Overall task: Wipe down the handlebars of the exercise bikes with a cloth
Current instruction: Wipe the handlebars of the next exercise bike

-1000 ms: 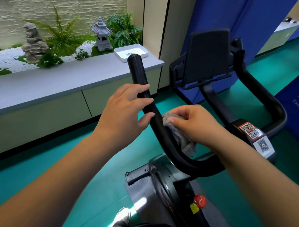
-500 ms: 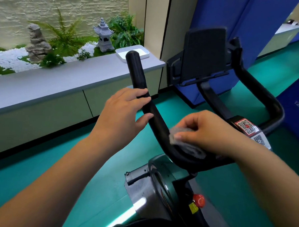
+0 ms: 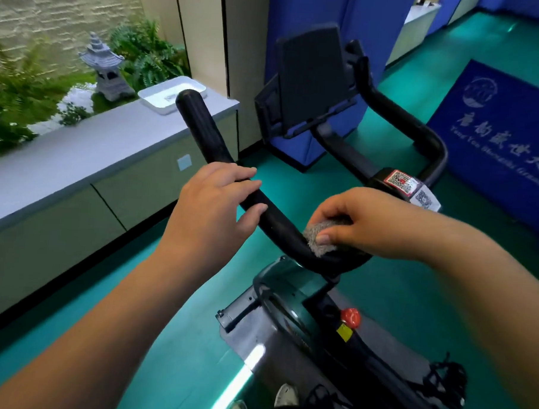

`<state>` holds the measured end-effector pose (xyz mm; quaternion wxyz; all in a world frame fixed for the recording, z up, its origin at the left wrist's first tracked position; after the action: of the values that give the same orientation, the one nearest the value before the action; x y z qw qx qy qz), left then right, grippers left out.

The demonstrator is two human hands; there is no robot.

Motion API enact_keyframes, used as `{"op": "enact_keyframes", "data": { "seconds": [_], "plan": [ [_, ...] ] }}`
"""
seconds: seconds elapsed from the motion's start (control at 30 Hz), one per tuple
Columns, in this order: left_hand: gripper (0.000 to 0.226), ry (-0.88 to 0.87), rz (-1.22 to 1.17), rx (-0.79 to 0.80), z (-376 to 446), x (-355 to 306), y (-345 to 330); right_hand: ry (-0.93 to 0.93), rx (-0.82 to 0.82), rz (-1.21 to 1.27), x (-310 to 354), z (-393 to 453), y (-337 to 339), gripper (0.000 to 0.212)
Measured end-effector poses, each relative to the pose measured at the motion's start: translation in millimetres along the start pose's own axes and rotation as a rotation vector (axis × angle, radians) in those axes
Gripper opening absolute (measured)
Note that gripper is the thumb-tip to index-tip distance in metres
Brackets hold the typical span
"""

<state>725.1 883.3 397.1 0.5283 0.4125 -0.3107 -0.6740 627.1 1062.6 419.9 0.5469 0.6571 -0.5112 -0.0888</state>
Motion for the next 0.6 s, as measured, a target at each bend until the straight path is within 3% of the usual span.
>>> {"op": "enact_keyframes", "data": {
  "seconds": [0.17,0.3,0.4,0.6],
  "plan": [
    [0.037,-0.033,0.002,0.010,-4.1,-1.7,-1.0,0.030,-0.062,-0.018,4.0,2.3,-11.0,0.009],
    [0.039,-0.041,0.004,0.024,-8.3,-6.6,2.1,0.042,0.037,-0.229,-3.8,-1.9,8.9,0.012],
    [0.039,-0.037,0.003,0.015,-8.1,-7.6,3.1,0.026,-0.036,-0.342,-17.1,0.3,21.9,0.013],
    [0.037,0.000,-0.014,0.000,-6.9,-17.7,-3.9,0.135,0.028,-0.132,-14.4,-2.8,-1.1,0.013]
  ]
}}
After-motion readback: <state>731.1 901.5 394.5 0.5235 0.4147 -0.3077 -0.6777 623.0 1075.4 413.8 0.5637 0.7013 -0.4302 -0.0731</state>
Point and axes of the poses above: each hand's wrist, its own z-axis towards the middle knuckle, its own y-axis out of the back of the hand, x = y × z, the point moved 3 cm from there along z, towards the middle knuckle, and after that the axes turned 10 degrees about -y, right-handed, at the moved point
